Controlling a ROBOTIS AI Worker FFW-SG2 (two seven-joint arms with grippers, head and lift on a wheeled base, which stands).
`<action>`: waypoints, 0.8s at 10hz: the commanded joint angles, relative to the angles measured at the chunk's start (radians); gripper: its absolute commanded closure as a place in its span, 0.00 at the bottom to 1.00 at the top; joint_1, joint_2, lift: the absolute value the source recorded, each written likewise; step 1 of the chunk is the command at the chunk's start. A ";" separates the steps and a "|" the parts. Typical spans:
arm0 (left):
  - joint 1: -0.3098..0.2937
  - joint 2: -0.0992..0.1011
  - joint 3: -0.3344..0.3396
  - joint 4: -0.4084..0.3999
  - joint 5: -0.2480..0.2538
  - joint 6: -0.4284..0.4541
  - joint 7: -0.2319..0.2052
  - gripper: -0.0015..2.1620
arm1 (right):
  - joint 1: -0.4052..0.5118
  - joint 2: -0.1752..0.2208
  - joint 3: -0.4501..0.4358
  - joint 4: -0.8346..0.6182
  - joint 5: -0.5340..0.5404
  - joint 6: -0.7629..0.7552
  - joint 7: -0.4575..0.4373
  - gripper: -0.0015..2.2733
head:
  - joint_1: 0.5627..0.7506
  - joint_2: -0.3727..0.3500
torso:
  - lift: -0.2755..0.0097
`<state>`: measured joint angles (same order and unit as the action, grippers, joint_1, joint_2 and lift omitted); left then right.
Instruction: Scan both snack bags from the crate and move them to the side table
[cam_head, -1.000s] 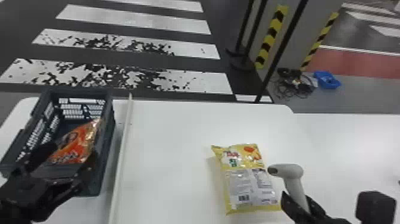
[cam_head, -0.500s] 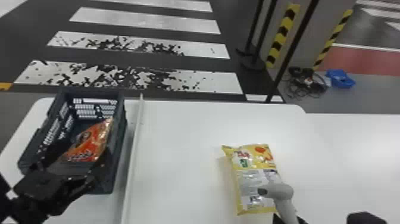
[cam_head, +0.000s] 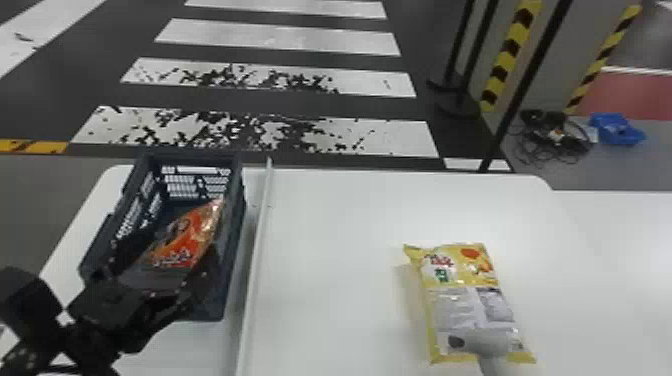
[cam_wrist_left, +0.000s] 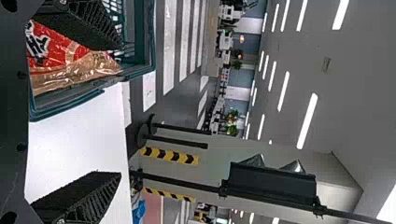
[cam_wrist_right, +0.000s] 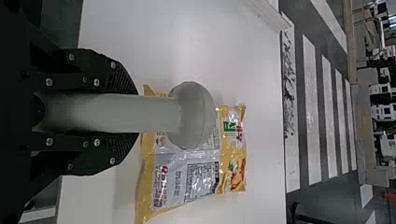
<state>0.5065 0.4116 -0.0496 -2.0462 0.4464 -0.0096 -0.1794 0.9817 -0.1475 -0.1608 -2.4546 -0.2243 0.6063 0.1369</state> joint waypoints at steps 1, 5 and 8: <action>0.007 0.000 0.004 -0.003 0.000 0.000 0.000 0.01 | -0.031 -0.003 -0.005 0.026 -0.003 -0.036 0.001 0.99 | 0.70 0.40 | 0.63; 0.053 -0.008 0.040 -0.031 -0.002 0.000 -0.002 0.01 | -0.261 -0.040 -0.083 0.177 -0.043 -0.024 0.009 0.99 | 0.70 0.35 | 0.63; 0.063 -0.022 0.051 -0.031 -0.009 0.000 0.000 0.01 | -0.385 -0.084 -0.163 0.298 -0.086 -0.015 0.023 0.99 | 0.70 0.28 | 0.63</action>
<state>0.5684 0.3939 0.0011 -2.0770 0.4392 -0.0099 -0.1798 0.6202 -0.2192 -0.3068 -2.1845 -0.3039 0.5904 0.1586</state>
